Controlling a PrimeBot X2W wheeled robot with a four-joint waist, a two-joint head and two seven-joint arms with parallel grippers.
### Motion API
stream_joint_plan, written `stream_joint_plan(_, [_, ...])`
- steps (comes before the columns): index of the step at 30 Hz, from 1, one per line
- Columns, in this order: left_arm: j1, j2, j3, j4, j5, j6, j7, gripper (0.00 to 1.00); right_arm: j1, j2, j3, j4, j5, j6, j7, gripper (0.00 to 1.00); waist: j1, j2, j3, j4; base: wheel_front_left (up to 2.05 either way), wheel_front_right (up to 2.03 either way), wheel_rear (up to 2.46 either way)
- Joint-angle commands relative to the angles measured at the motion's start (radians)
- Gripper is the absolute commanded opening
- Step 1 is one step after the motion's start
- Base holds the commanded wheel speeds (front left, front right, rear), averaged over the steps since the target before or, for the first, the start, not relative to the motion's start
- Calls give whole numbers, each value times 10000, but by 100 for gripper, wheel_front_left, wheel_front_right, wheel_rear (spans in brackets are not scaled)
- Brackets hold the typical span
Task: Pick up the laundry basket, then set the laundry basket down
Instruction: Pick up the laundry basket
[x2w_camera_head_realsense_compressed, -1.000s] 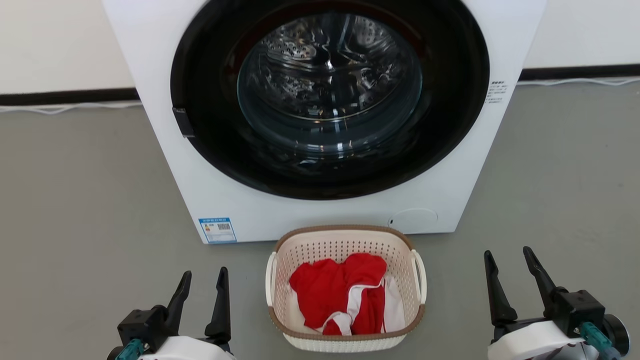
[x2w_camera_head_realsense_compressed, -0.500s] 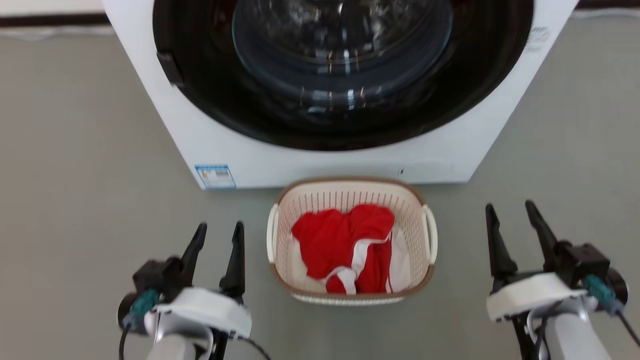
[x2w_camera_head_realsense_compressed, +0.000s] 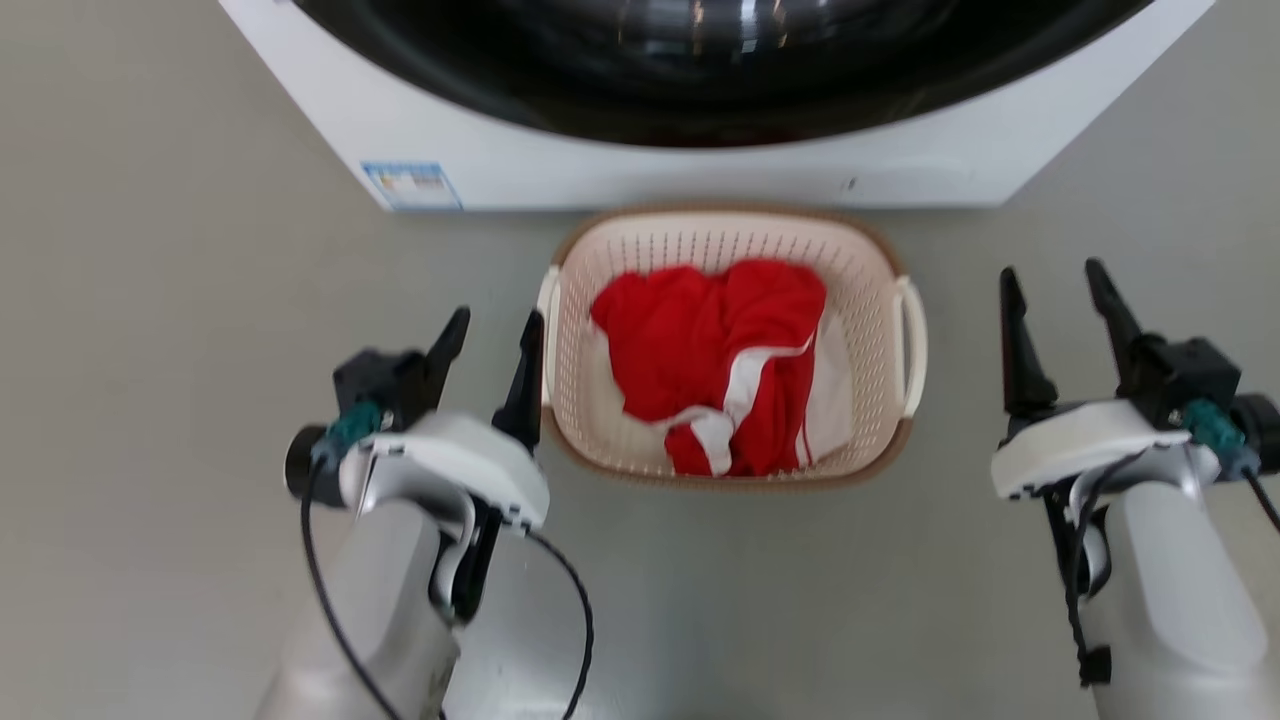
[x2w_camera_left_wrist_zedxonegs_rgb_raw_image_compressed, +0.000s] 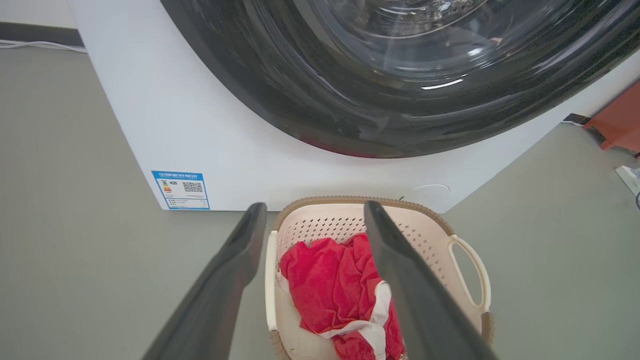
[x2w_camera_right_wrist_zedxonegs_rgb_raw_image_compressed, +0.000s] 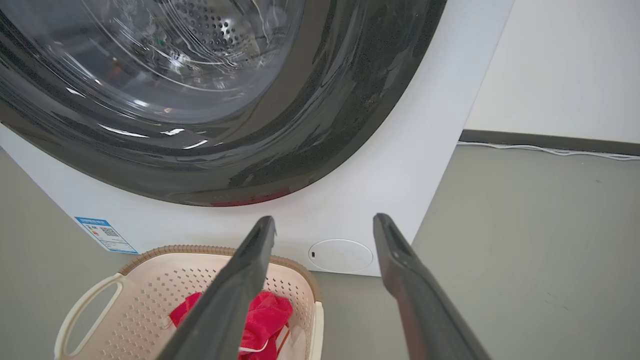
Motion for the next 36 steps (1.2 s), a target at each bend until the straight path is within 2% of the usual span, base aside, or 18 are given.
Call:
stream_joint_plan(1, [-490, 137, 125, 147, -282, 140, -61, 100, -285, 9, 75, 33, -225, 63, -109, 100, 0, 0, 785, 110, 0, 0, 0])
stream_joint_plan(12, [-2264, 137, -802, 2080, -963, 654, -61, 100, -1411, 9, -576, 1375, -1098, 63, -109, 100, 0, 0, 2107, 102, 0, 0, 0])
stream_joint_plan(27, [-3529, 137, -1252, 2459, -1436, 863, -61, 100, -2400, 9, -957, 1851, -1471, 63, -109, 100, 0, 0, 3634, 69, 0, 0, 0])
stream_joint_plan(36, [-4133, 137, -1420, 2480, -1638, 949, -61, 100, -2823, 9, -836, 2052, -1605, 63, -109, 100, 0, 0, 4270, 232, 0, 0, 0])
